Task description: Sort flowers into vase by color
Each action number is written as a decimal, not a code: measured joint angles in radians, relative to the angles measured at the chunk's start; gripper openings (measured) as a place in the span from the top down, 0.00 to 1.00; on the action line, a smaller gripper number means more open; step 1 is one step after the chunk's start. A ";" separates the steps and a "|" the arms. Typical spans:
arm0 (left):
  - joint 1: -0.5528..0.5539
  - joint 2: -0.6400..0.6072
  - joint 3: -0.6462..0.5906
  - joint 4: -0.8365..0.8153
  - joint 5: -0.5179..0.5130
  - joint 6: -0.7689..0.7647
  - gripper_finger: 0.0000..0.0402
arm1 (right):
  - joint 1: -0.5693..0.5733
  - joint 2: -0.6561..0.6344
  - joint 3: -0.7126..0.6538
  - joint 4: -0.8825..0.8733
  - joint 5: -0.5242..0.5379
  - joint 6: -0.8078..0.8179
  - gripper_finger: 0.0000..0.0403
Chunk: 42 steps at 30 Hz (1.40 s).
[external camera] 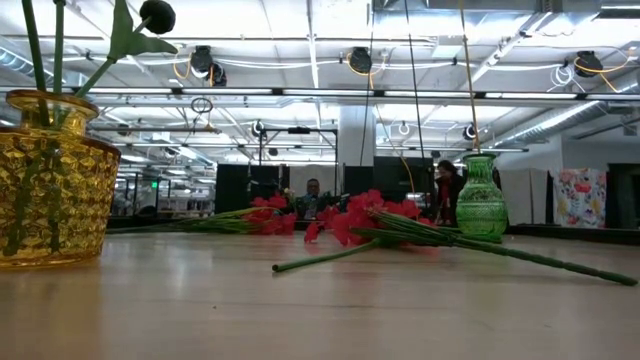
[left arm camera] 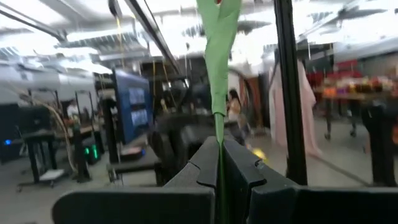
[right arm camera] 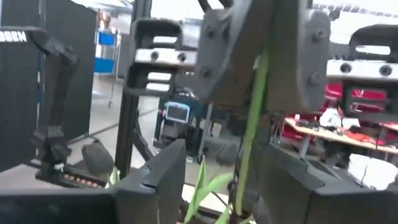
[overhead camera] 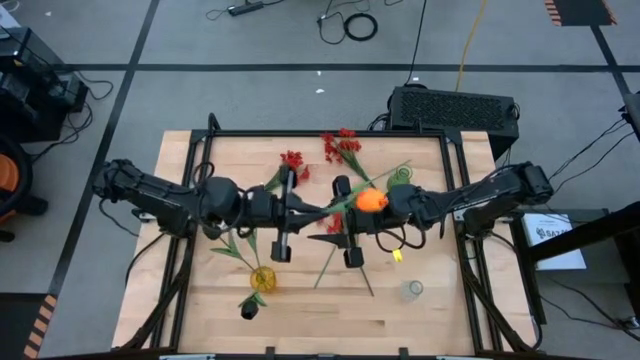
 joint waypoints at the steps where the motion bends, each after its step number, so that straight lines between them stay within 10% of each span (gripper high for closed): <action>1: -0.006 0.000 0.000 -0.019 0.000 0.000 0.97 | 0.000 -0.009 0.000 -0.014 0.000 0.004 0.55; 25: -0.041 0.079 0.000 0.068 0.019 0.034 0.97 | 0.078 -0.141 -0.001 -0.010 0.037 -0.106 0.42; 42: -0.041 0.078 0.000 0.076 0.021 0.036 0.97 | 0.082 -0.147 -0.001 -0.010 0.037 -0.098 0.98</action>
